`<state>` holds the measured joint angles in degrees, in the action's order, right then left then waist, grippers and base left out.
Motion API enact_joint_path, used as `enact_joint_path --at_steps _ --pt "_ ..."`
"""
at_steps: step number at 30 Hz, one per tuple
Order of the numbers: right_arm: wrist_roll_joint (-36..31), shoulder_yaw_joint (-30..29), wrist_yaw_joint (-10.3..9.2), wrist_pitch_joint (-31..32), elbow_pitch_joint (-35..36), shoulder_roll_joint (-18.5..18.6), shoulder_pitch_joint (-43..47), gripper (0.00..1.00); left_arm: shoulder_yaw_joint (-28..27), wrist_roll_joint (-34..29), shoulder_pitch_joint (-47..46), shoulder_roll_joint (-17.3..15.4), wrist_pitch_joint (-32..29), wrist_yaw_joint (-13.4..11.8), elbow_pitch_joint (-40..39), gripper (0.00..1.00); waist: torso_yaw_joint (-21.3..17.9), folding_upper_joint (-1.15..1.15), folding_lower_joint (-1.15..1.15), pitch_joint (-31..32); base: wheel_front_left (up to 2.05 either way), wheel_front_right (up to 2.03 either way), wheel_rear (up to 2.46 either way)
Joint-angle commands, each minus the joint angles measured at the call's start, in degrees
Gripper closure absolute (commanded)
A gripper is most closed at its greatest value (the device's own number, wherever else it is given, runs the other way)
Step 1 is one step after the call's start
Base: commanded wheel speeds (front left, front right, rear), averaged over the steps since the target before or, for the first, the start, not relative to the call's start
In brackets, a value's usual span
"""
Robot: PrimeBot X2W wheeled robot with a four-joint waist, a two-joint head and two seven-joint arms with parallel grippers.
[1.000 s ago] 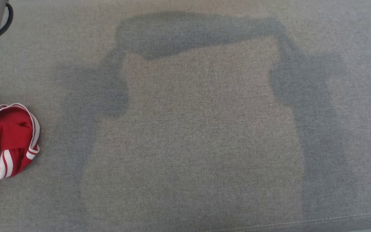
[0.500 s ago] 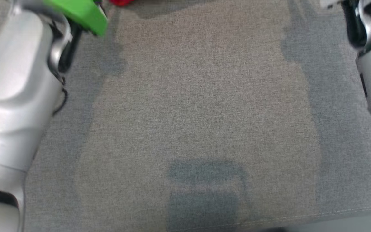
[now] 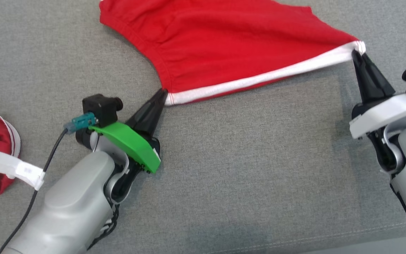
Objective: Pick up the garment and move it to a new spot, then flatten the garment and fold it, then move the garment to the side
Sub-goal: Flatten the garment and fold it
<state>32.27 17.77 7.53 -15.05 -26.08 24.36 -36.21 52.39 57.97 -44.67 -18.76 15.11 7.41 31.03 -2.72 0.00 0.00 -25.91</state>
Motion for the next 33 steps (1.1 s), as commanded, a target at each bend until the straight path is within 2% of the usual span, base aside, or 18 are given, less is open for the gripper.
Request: enact_joint_path --at_steps 1,5,10,13,22,29,33 --pt "1.08 -0.29 -0.08 -0.16 -0.15 0.32 3.05 1.00 0.70 2.09 2.55 -0.76 0.05 0.12 -1.03 1.00 0.54 0.00 0.00 5.14 0.00 0.00 0.00" --pt "2.07 -0.33 -0.08 -0.16 -0.84 0.44 8.33 1.00 0.74 4.44 7.32 -1.40 0.05 0.12 -2.29 1.00 2.02 0.00 0.00 9.02 0.00 0.00 0.00" --pt "2.16 -0.39 -0.10 -0.17 -1.88 0.03 14.46 1.00 -0.95 5.51 14.08 -0.48 0.05 0.06 -2.66 1.00 3.82 0.00 0.00 14.01 0.00 0.00 0.00" --pt "1.60 0.55 -0.11 -0.17 -2.43 -0.16 18.17 1.00 -5.09 6.60 18.69 0.47 0.05 0.02 -2.95 1.00 4.47 0.00 0.00 17.03 0.00 0.00 0.00" --pt "2.75 1.17 -0.11 -0.16 -2.83 -3.23 27.87 1.00 -8.85 2.93 31.11 0.38 0.06 0.01 -2.30 1.00 4.83 0.00 0.00 25.14 0.00 0.00 0.00" --pt "3.95 2.14 -0.11 -0.17 -2.54 -4.94 33.27 1.00 -10.87 1.33 37.62 0.53 0.05 0.02 -2.20 1.00 4.66 0.00 0.00 28.32 0.00 0.00 0.00" --pt "4.82 2.09 -0.11 -0.17 -1.75 -4.51 37.33 1.00 -12.26 1.24 40.60 0.67 0.06 0.01 -2.02 1.00 4.89 0.00 0.00 29.38 0.00 0.00 0.00"
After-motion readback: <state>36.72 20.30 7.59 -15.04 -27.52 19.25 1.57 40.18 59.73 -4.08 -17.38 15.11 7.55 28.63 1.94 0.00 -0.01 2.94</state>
